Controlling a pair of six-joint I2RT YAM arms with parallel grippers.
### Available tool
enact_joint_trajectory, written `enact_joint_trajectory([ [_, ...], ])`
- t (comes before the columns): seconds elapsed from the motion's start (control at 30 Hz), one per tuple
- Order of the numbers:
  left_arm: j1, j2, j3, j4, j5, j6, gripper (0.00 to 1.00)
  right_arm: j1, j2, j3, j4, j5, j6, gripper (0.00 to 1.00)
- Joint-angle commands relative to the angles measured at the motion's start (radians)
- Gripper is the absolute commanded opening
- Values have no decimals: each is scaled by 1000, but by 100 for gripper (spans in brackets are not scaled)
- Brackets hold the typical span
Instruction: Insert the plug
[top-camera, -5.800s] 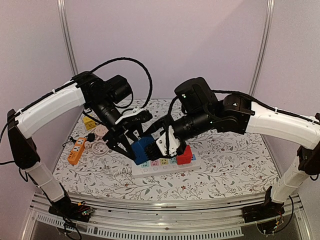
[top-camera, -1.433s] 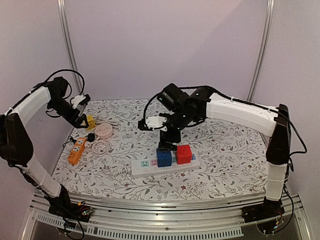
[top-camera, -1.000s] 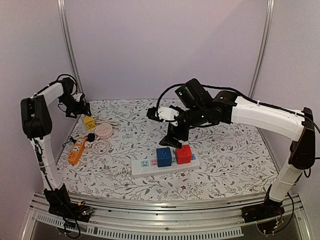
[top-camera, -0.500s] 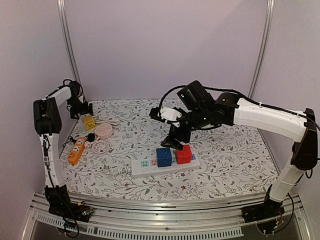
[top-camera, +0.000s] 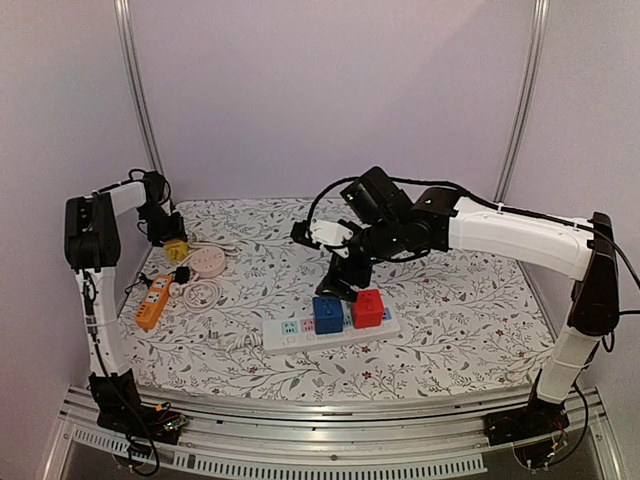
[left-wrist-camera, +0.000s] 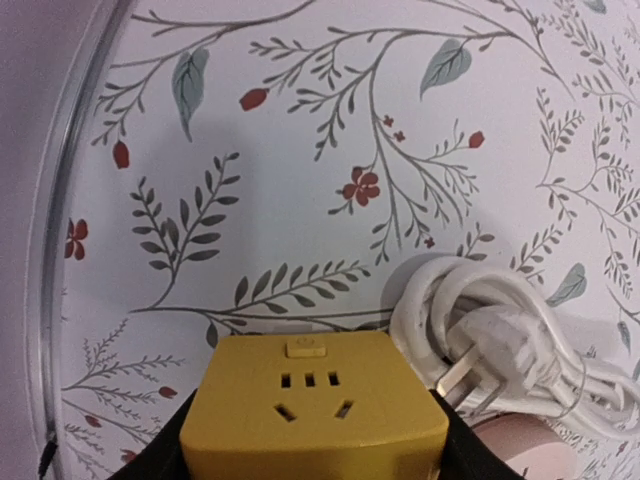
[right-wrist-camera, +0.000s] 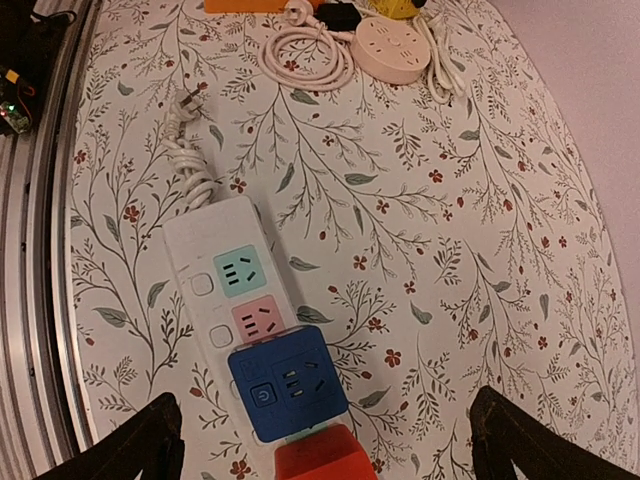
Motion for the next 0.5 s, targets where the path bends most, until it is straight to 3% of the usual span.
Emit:
enact_joint_trajectory([
  [0.0, -6, -50, -46, 5, 1, 2, 35, -3, 8, 21, -17, 14, -8, 99],
  [0.07, -5, -73, -54, -11, 17, 20, 5, -3, 4, 19, -19, 16, -6, 99],
  [0.1, -3, -89, -60, -20, 30, 31, 0, -3, 1, 17, -19, 17, -3, 99],
  [0.3, -10, -325, -215, 22, 105, 169, 0, -6, -48, 1, -19, 26, -9, 99],
  [0.47, -50, -554, -312, -50, 340, 390, 0, -21, -131, -26, 5, -23, -40, 99],
])
